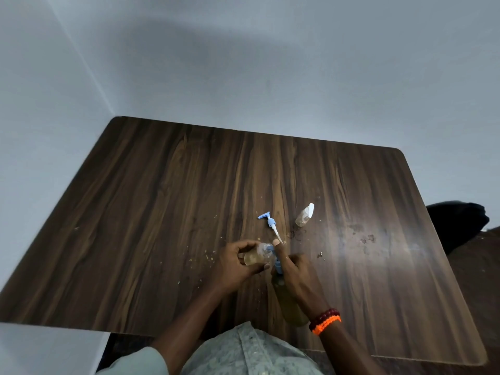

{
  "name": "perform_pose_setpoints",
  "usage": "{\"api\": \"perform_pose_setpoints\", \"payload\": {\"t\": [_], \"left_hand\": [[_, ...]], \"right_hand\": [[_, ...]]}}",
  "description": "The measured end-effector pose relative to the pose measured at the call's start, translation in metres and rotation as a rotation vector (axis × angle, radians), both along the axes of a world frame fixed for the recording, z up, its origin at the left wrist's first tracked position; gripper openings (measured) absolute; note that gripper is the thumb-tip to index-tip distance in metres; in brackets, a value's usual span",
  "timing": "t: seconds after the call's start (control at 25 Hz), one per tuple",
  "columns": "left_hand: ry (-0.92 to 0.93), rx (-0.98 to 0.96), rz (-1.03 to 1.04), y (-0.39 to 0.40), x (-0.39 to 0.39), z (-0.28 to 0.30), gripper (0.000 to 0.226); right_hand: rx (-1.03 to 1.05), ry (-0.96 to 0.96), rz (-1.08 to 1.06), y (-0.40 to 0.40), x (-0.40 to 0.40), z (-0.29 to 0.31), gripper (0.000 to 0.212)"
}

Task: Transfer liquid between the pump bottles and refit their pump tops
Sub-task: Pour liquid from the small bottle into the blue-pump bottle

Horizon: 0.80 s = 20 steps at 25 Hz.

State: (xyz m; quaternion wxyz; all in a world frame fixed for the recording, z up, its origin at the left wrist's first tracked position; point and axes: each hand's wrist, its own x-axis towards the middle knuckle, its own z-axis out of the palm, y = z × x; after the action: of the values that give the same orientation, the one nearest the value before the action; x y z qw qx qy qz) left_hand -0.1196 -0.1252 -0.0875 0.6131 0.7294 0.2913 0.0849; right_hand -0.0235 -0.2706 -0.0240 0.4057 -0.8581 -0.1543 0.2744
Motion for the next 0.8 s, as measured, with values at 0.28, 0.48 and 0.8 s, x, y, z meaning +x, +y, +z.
{"api": "perform_pose_setpoints", "payload": {"t": [0.28, 0.48, 0.8], "left_hand": [[0.005, 0.002, -0.031, -0.001, 0.0, 0.001, 0.051], [0.001, 0.005, -0.012, 0.003, 0.0, 0.001, 0.049], [0.018, -0.016, -0.027, 0.001, -0.001, 0.0, 0.05]], "right_hand": [[-0.007, 0.025, 0.02, 0.0, -0.001, 0.001, 0.096], [0.019, 0.045, -0.009, 0.001, -0.002, 0.009, 0.114], [0.017, 0.059, -0.041, 0.002, -0.007, 0.012, 0.114]]}}
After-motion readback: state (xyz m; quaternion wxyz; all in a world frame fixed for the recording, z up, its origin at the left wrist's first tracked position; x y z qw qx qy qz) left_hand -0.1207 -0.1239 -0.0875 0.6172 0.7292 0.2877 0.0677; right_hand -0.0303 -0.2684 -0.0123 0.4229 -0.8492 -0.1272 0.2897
